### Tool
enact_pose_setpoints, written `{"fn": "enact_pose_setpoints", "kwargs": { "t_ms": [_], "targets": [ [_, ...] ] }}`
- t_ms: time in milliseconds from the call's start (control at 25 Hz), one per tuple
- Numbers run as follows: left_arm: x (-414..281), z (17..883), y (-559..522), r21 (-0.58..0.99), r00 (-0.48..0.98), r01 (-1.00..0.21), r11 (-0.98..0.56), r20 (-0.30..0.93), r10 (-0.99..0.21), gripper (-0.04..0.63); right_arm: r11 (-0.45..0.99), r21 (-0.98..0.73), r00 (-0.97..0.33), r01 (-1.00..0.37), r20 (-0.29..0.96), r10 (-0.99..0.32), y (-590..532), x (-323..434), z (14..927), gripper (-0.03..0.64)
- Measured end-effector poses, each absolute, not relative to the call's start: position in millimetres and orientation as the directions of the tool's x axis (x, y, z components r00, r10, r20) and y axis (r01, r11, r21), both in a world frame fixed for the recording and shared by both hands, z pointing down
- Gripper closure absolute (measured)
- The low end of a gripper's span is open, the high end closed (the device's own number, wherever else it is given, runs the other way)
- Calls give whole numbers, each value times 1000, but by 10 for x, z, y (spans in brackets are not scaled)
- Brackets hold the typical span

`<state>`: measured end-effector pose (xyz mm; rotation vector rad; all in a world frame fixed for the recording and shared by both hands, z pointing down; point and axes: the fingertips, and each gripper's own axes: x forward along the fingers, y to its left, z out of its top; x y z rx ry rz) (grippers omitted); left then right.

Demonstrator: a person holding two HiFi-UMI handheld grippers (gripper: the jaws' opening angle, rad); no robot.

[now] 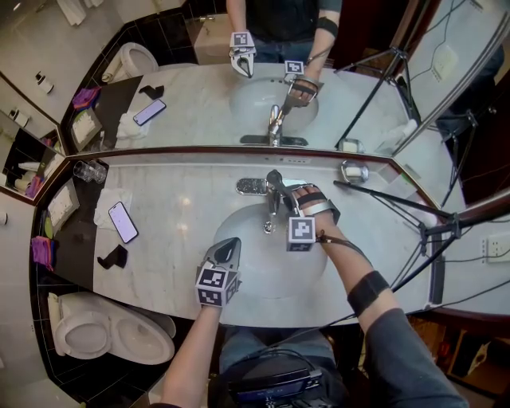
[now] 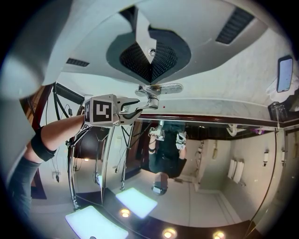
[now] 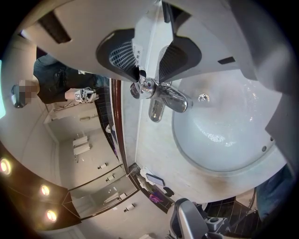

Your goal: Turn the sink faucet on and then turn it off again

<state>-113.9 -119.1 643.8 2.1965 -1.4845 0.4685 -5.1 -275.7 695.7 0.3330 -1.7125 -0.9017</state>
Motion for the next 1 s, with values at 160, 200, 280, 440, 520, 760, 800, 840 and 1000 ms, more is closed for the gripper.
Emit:
{"fn": "enact_pose_setpoints", "kwargs": {
  "t_ms": [160, 200, 280, 440, 520, 760, 800, 840, 1000],
  "targets": [
    [-1131, 6439, -1199, 173, 363, -931, -320, 507, -782, 607, 677, 704, -345, 214, 703, -621, -2667, -23, 7033, 468],
    [-1133, 6439, -1201, 174, 363, -931, -319, 507, -782, 607, 682, 700, -346, 211, 706, -618, -2624, -8, 7072, 468],
    [-1127, 6447, -1198, 175, 364, -931, -321, 508, -780, 607, 689, 698, -345, 193, 706, -619, -2569, 23, 7130, 467],
    [-1143, 6467, -1201, 171, 360, -933, -317, 509, -782, 607, 670, 717, -345, 189, 688, -639, -2624, 25, 7125, 468],
    [-1135, 6480, -1183, 173, 359, -933, -316, 512, -780, 607, 674, 716, -342, 181, 688, -640, -2616, 33, 7127, 468],
    [-1147, 6443, -1124, 168, 355, -934, -314, 514, -781, 607, 681, 712, -336, 169, 691, -640, -2613, 27, 7131, 466],
    [-1156, 6428, -1112, 166, 354, -935, -314, 514, -781, 607, 688, 707, -335, 164, 695, -636, -2607, 23, 7129, 466],
    [-1162, 6410, -1097, 164, 352, -935, -314, 514, -782, 607, 694, 702, -331, 158, 700, -633, -2602, 23, 7128, 466],
    [-1186, 6315, -1032, 153, 348, -937, -315, 509, -787, 607, 731, 676, -317, 95, 716, -622, -2552, 52, 7091, 462]
  ]
}}
